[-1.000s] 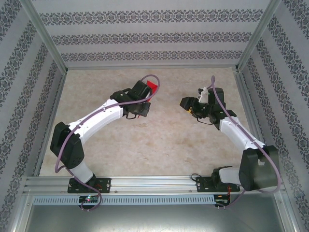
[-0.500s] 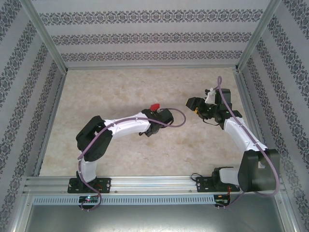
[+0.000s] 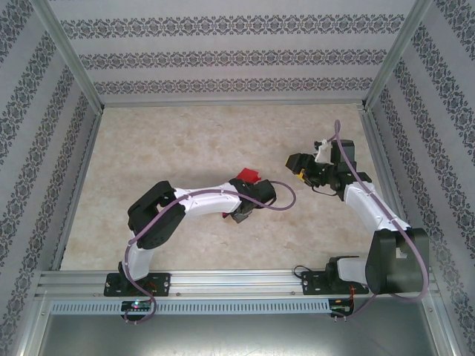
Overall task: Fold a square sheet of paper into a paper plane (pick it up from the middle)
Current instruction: Turn over the paper at the center of the table.
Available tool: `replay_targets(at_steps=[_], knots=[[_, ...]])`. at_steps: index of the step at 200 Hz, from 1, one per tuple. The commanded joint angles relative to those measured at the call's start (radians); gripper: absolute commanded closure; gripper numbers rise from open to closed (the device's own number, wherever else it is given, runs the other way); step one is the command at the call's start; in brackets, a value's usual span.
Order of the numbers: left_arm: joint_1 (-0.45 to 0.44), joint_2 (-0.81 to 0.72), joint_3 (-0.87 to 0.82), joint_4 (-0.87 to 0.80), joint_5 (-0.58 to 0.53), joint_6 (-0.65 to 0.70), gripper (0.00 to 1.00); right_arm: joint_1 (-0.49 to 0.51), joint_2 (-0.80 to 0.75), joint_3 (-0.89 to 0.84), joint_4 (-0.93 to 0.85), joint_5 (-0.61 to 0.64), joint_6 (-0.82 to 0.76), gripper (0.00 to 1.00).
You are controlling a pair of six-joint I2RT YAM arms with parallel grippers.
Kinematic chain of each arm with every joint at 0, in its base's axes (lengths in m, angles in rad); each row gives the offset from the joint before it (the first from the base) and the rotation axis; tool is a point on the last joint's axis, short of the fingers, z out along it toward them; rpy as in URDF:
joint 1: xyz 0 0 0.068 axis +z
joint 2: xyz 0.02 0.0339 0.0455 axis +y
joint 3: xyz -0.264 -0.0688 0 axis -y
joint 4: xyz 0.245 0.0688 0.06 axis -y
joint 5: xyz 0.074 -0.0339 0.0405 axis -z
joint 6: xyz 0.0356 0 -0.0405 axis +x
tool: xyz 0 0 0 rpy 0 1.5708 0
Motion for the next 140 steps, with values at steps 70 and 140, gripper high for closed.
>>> replay_targets(at_steps=[70, 140], knots=[[0.104, -0.246, -0.092, 0.112, 0.45, -0.091, 0.4, 0.115, 0.019, -0.039, 0.062, 0.008, 0.059, 0.53], [0.438, -0.468, -0.276, 0.19, 0.647, -0.273, 0.39, 0.398, 0.123, 0.041, 0.124, 0.174, 0.175, 0.74]])
